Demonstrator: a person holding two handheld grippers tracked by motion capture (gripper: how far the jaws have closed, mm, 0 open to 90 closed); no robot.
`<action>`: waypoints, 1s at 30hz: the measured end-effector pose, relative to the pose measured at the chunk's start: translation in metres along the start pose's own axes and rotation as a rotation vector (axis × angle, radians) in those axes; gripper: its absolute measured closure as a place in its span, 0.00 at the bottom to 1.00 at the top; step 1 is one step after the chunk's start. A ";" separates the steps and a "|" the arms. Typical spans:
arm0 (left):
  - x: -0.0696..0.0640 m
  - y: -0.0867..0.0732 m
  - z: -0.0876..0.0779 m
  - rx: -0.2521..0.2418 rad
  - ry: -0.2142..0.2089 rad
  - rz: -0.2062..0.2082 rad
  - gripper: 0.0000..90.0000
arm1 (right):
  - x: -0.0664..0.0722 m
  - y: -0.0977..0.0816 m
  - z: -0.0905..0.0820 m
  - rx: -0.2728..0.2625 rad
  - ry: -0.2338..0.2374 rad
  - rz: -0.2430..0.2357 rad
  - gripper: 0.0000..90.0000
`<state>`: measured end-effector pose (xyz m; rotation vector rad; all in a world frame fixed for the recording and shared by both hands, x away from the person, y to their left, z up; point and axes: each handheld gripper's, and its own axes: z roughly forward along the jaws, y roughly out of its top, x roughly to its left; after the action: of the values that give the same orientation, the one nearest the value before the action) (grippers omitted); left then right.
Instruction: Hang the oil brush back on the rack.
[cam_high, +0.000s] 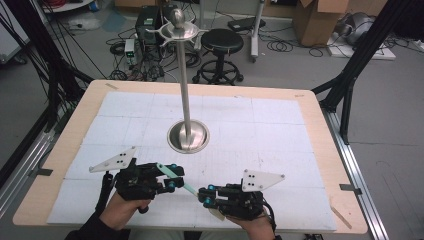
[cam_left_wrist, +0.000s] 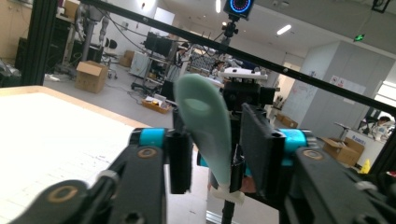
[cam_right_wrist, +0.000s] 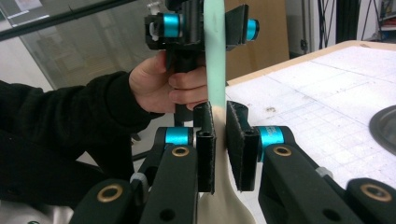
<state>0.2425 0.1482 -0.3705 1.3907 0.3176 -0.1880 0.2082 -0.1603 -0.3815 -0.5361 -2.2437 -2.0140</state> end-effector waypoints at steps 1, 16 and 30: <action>0.000 0.000 0.000 -0.003 0.000 0.000 0.76 | 0.000 0.000 0.000 -0.003 0.003 -0.002 0.91; -0.003 0.003 0.003 -0.014 -0.036 -0.002 0.84 | -0.002 -0.002 0.001 -0.017 0.038 0.013 0.91; -0.013 0.021 0.008 0.062 0.043 0.035 0.85 | -0.003 -0.002 0.002 -0.026 -0.024 0.038 0.65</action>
<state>0.2376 0.1435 -0.3454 1.4618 0.3257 -0.1404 0.2110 -0.1592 -0.3849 -0.6042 -2.2061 -2.0315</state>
